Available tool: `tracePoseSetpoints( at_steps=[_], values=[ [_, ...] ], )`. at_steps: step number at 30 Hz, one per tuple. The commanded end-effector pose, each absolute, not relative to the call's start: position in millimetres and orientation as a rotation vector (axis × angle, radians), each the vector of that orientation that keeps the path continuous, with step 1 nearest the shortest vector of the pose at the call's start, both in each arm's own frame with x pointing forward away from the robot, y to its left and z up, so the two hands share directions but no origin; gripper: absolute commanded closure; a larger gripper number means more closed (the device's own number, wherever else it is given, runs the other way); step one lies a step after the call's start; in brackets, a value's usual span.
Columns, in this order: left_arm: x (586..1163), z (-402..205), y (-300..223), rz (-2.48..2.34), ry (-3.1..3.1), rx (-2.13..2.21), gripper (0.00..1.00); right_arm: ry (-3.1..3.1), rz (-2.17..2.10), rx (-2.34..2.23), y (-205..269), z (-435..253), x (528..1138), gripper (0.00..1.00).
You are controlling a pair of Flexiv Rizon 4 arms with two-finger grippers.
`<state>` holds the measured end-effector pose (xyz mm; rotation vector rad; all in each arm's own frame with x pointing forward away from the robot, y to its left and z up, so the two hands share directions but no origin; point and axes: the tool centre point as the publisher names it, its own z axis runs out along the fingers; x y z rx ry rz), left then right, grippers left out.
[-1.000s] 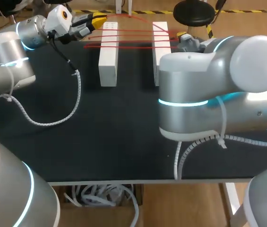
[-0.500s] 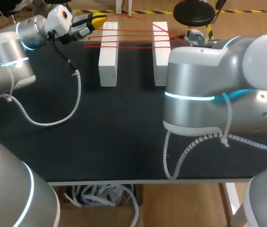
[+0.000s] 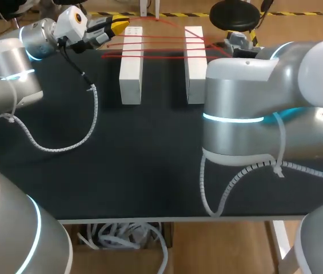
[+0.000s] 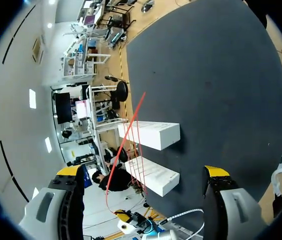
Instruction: Grab the tape and strap the tape.
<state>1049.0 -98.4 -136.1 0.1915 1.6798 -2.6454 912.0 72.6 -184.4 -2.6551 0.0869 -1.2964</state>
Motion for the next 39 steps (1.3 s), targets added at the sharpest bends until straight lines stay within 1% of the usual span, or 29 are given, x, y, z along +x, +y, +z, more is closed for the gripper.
tracePoseSetpoints(
  at_steps=[1,11,18,22,28,39],
  values=[
    [1049.1,-136.3,-98.7,-2.645,1.679,0.191,1.00,0.072,-1.277,-2.653,66.0,-180.7,913.1,0.00],
    [1049.1,-136.3,-98.7,-2.645,1.679,0.191,1.00,0.106,-1.289,-2.649,69.2,-183.2,915.5,0.00],
    [1049.1,-136.3,-98.7,-2.645,1.679,0.191,1.00,0.276,-1.471,-2.371,86.6,-185.2,927.2,0.00],
    [1049.1,-136.3,-98.7,-2.645,1.679,0.191,1.00,0.323,-1.568,-2.301,91.8,-183.8,933.7,0.00],
    [1049.1,-136.3,-98.7,-2.645,1.679,0.191,1.00,0.432,-1.716,-2.226,93.8,-178.3,945.1,0.00],
    [1049.1,-136.3,-98.7,-2.645,1.679,0.191,1.00,0.550,-1.752,-2.211,96.0,-166.3,965.3,0.00]
  ],
)
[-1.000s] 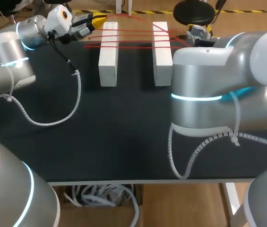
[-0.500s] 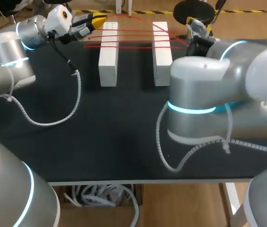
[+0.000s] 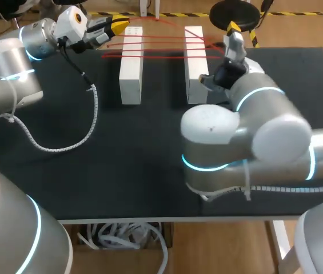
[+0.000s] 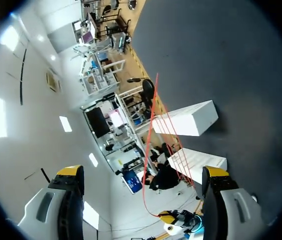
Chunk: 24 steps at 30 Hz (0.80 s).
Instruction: Grab the tape and strap the tape.
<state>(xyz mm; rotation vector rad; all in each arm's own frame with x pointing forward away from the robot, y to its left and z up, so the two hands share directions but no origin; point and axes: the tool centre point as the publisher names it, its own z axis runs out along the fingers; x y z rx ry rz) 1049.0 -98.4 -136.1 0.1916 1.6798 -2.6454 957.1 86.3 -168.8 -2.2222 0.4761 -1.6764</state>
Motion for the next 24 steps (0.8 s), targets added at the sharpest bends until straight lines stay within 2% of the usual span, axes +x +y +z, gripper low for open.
tracePoseSetpoints(
  at_steps=[1,24],
  values=[
    [1049.1,-136.3,-98.7,-2.645,1.679,0.191,1.00,0.557,-1.755,-2.207,95.8,-165.3,967.5,0.00],
    [1049.1,-136.3,-98.7,-2.645,1.679,0.191,1.00,0.693,-1.831,-2.125,102.8,-157.4,1022.5,0.00]
  ],
)
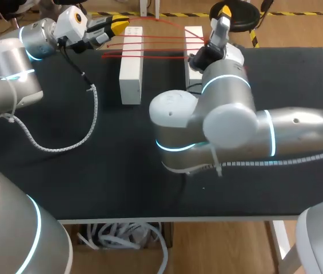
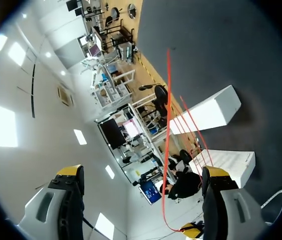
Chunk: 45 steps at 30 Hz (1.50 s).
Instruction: Grab the tape and strap the tape.
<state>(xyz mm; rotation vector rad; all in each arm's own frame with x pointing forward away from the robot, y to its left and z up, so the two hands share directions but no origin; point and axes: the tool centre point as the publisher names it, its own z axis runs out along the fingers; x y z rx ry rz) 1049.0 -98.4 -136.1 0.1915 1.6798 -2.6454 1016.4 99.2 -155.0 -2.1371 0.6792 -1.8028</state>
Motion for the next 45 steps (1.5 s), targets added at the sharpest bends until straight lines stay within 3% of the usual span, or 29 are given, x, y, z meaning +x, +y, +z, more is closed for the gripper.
tracePoseSetpoints(
  at_steps=[1,10,13,22,26,45],
  values=[
    [1049.1,-136.3,-98.7,-2.645,1.679,0.191,1.00,0.695,-1.832,-2.123,102.6,-156.7,1024.5,0.00],
    [1049.1,-136.3,-98.7,-2.645,1.679,0.191,1.00,0.718,-1.868,-2.074,101.5,-147.2,1036.5,0.00],
    [1049.1,-136.3,-98.7,-2.645,1.679,0.191,1.00,0.709,-1.873,-2.059,100.3,-144.9,1035.9,0.10],
    [1049.1,-136.3,-98.7,-2.645,1.679,0.191,1.00,0.691,-1.872,-2.046,91.0,-140.3,1028.5,0.12],
    [1049.1,-136.3,-98.7,-2.645,1.679,0.191,1.00,0.702,-1.871,-2.040,85.5,-136.9,1029.4,0.31],
    [1049.1,-136.3,-98.7,-2.645,1.679,0.191,1.00,0.752,-1.893,-2.038,54.5,-128.5,1040.3,0.25]
  ],
)
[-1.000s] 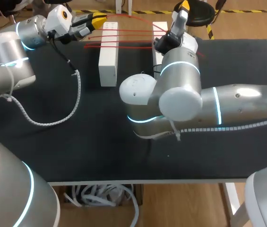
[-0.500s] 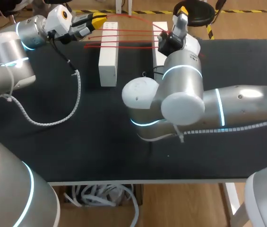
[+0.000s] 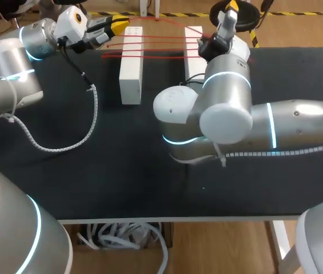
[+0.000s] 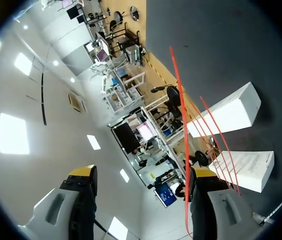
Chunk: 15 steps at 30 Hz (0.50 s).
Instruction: Grab the tape and strap the tape.
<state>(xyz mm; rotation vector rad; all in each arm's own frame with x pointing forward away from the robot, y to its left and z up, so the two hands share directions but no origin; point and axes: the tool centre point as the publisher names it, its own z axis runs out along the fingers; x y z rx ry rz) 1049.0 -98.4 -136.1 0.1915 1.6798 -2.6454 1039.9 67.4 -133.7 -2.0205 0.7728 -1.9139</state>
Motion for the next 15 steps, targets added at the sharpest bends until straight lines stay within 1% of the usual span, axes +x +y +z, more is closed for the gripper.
tracePoseSetpoints(
  at_steps=[1,9,12,15],
  values=[
    [1049.1,-136.3,-98.7,-2.645,1.679,0.191,1.00,0.754,-1.894,-2.041,52.6,-128.6,1040.4,0.25],
    [1049.1,-136.3,-98.7,-2.645,1.679,0.191,1.00,0.743,-1.895,-2.063,38.4,-131.6,1035.6,0.22],
    [1049.1,-136.3,-98.7,-2.645,1.679,0.191,1.00,0.736,-1.890,-2.079,34.5,-133.7,1032.9,0.19],
    [1049.1,-136.3,-98.7,-2.645,1.679,0.191,1.00,0.729,-1.890,-2.086,31.4,-135.8,1029.8,0.20]
  ],
)
